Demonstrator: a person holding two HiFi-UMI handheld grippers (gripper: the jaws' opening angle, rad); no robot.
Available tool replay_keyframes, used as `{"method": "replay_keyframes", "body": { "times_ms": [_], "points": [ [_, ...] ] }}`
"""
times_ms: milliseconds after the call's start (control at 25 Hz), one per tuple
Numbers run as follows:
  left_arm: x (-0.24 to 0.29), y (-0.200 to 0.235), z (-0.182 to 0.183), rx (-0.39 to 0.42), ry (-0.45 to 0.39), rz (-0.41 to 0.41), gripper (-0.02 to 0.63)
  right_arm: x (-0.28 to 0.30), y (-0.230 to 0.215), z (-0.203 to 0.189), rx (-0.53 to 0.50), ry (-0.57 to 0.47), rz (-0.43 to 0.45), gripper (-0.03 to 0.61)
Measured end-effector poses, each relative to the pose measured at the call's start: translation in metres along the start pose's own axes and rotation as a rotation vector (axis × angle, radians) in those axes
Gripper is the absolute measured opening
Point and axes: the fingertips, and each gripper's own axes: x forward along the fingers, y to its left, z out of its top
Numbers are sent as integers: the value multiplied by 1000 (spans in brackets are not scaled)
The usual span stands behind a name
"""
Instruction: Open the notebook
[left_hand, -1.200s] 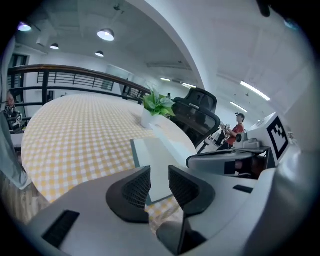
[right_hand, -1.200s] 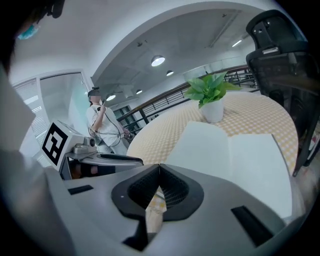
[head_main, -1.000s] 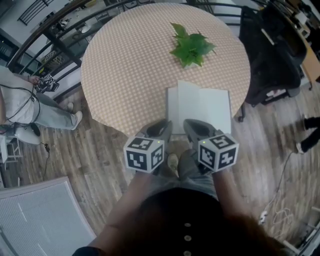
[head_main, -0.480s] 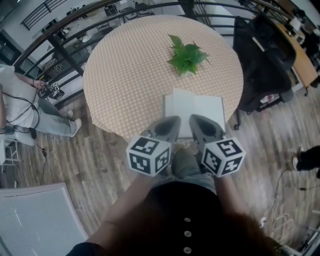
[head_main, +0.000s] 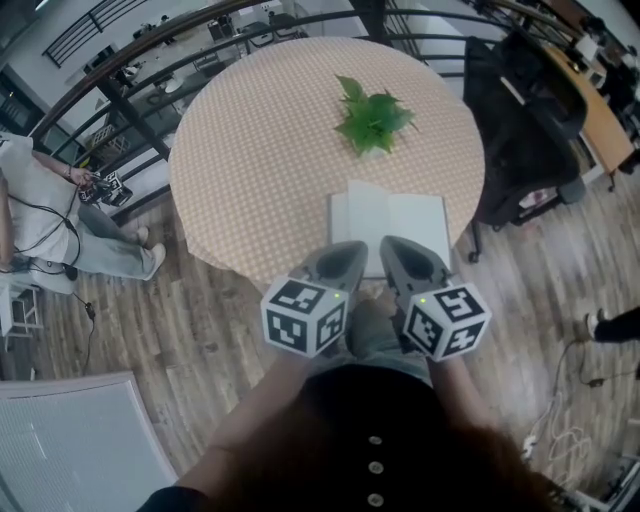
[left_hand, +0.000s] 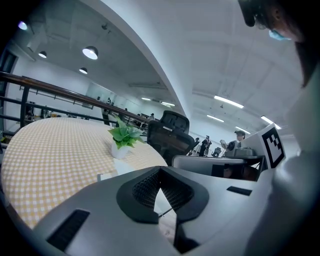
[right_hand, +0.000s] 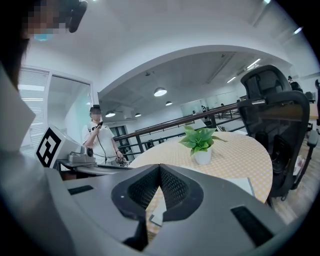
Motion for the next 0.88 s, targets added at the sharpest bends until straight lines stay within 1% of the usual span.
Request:
{"method": "replay_keyframes", "body": {
  "times_ms": [160, 440, 680, 880],
  "points": [
    [1, -4, 1, -1, -8, -5, 9, -2, 8, 2, -31, 4, 17, 11],
    [0, -5, 6, -2, -33, 0, 9, -6, 5, -5, -22, 21, 7, 11],
    [4, -8, 0, 48, -19, 15, 9, -3, 5, -7, -21, 10, 30, 11],
    [9, -10, -4, 87, 15, 12, 9, -7, -1, -7, -3, 3, 10, 11]
  ]
}}
